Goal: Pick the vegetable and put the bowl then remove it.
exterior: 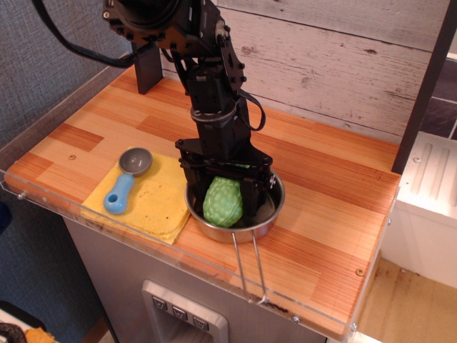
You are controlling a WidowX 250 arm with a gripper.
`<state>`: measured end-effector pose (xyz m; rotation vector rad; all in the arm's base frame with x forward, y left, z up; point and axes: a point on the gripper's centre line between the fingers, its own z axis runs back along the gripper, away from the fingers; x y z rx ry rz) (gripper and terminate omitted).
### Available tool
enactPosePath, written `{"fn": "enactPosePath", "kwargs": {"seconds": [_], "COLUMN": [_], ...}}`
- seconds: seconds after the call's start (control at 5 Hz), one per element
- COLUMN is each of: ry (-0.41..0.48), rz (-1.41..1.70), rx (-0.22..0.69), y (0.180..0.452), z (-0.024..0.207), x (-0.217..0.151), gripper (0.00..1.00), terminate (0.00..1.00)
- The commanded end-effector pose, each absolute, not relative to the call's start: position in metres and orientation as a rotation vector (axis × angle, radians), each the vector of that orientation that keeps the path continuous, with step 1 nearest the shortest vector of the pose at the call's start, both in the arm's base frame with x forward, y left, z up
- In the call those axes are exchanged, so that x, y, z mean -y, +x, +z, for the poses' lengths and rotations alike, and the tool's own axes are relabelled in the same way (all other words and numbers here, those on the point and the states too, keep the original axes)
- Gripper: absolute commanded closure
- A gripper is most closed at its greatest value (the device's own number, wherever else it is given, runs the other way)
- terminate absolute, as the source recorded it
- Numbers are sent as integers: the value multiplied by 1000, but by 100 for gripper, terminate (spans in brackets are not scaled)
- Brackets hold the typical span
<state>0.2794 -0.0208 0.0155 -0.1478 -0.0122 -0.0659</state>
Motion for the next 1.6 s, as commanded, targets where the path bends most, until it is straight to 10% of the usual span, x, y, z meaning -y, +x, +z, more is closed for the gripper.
{"fn": "enactPosePath", "kwargs": {"seconds": [0.0, 0.4, 0.6, 1.0, 1.4], "ry": [-171, -285, -159, -4, 9], "rz": [-220, -281, -168, -81, -1], "rx": [115, 336, 253, 57, 13], "y": [272, 280, 319, 376, 370], "z": [43, 134, 133, 53, 34], "x": [34, 1, -44, -122, -139], "gripper": [100, 100, 100, 100, 100], "terminate": [0, 0, 0, 0, 0]}}
